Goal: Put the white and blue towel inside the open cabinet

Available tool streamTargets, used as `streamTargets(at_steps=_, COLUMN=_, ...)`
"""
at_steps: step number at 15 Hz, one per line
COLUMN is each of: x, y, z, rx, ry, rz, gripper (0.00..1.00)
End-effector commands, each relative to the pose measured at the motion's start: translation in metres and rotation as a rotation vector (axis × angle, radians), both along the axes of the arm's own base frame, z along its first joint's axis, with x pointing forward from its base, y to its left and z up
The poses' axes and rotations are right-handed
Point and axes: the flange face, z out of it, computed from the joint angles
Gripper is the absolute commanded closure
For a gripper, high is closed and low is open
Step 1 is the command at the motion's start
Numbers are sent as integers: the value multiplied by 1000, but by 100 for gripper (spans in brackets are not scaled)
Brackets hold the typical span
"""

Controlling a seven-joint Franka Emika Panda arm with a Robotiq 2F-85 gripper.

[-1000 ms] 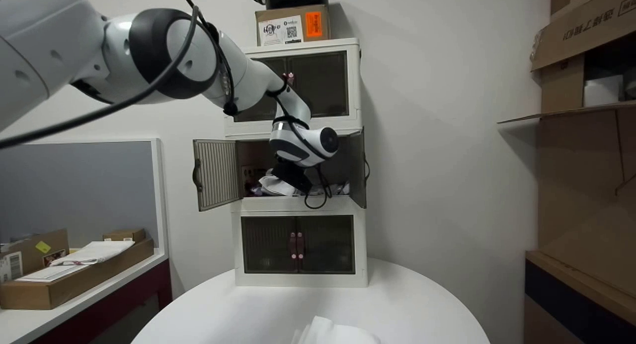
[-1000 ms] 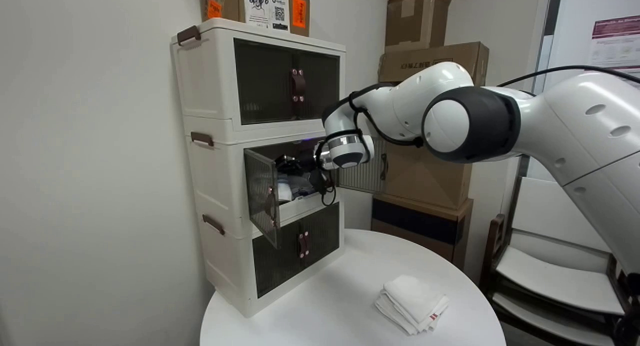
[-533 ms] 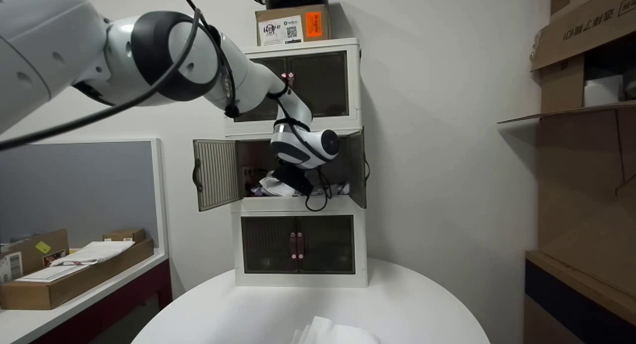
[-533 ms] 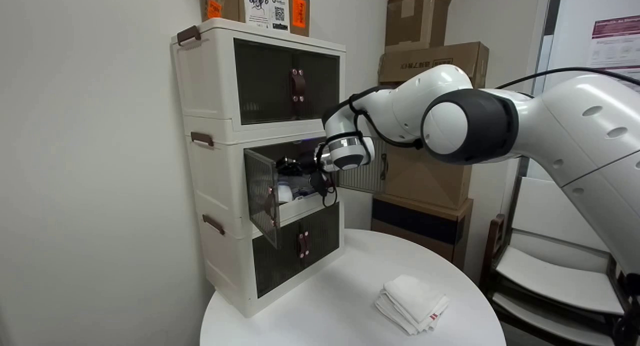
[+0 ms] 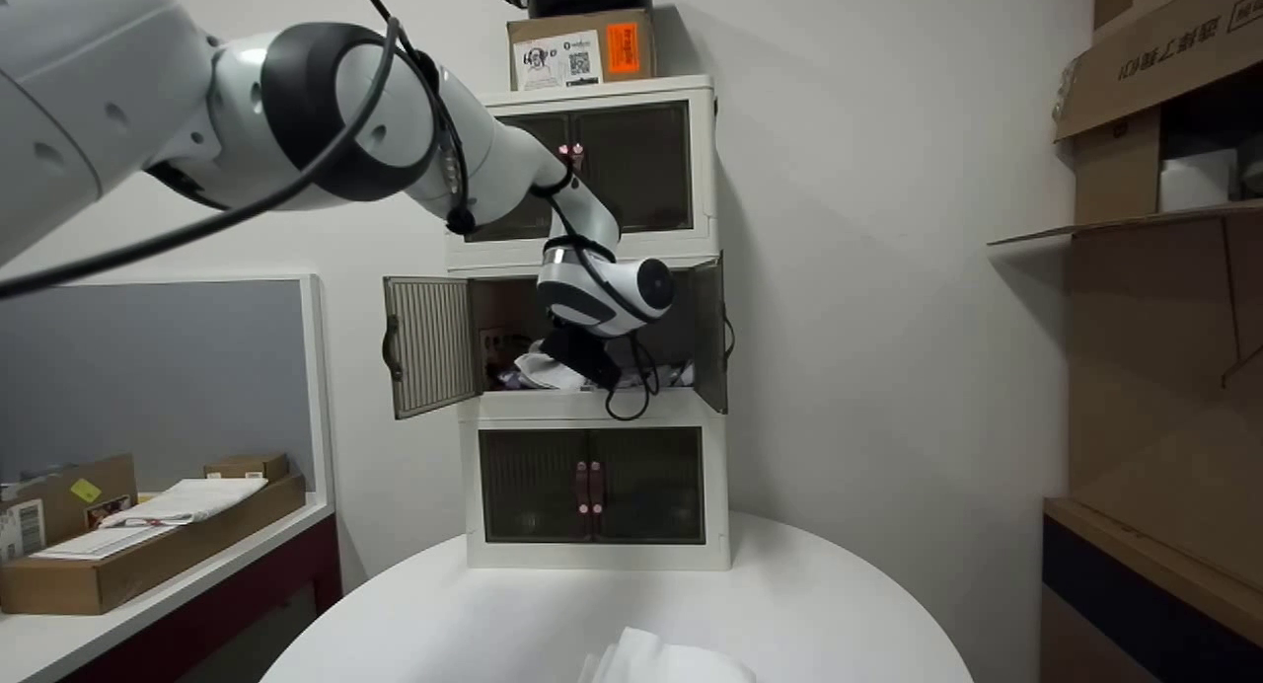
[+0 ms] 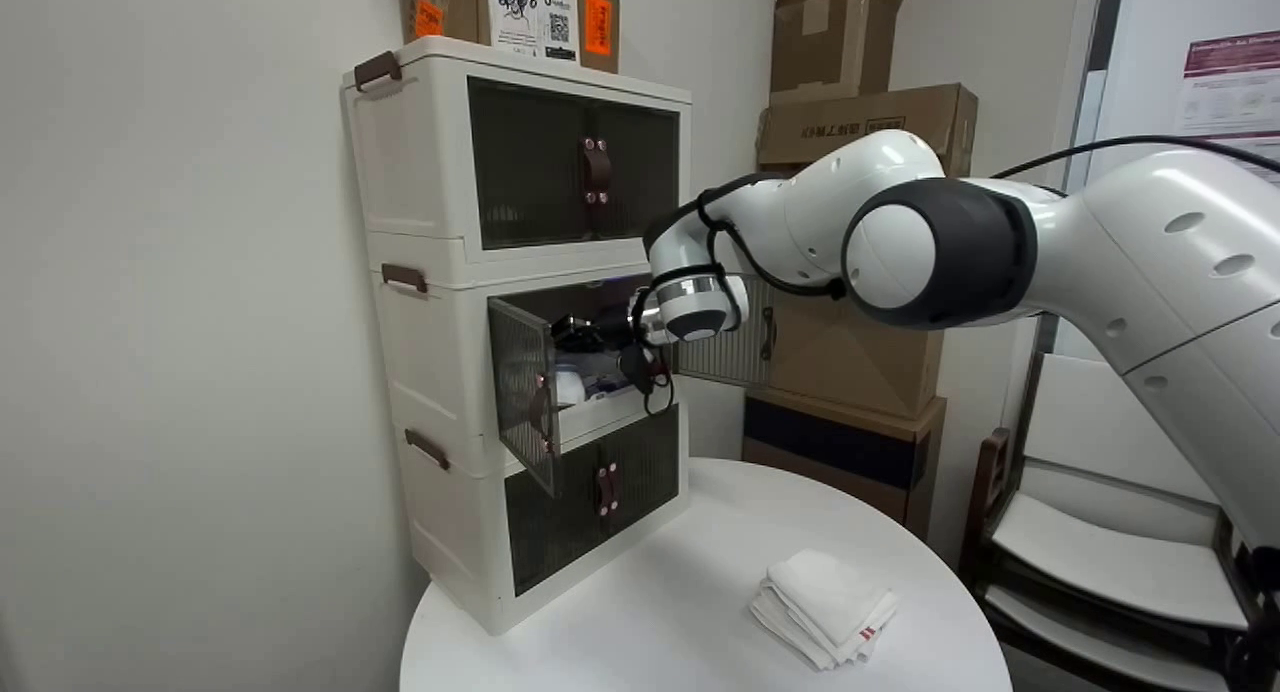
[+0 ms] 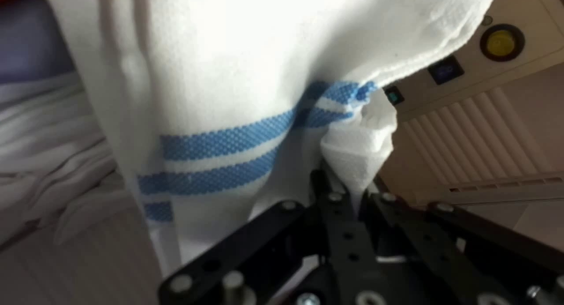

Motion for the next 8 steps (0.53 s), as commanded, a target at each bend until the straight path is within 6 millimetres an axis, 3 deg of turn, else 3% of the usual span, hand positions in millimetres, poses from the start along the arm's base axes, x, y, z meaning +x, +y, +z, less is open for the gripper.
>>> streamTargets(at_steps=1, x=8, y=14, z=-7, rx=-9, ry=-9, rz=15, gripper=98)
streamTargets(at_steps=8, x=26, y=32, z=-22, rx=-45, ry=-17, rz=-13, gripper=98)
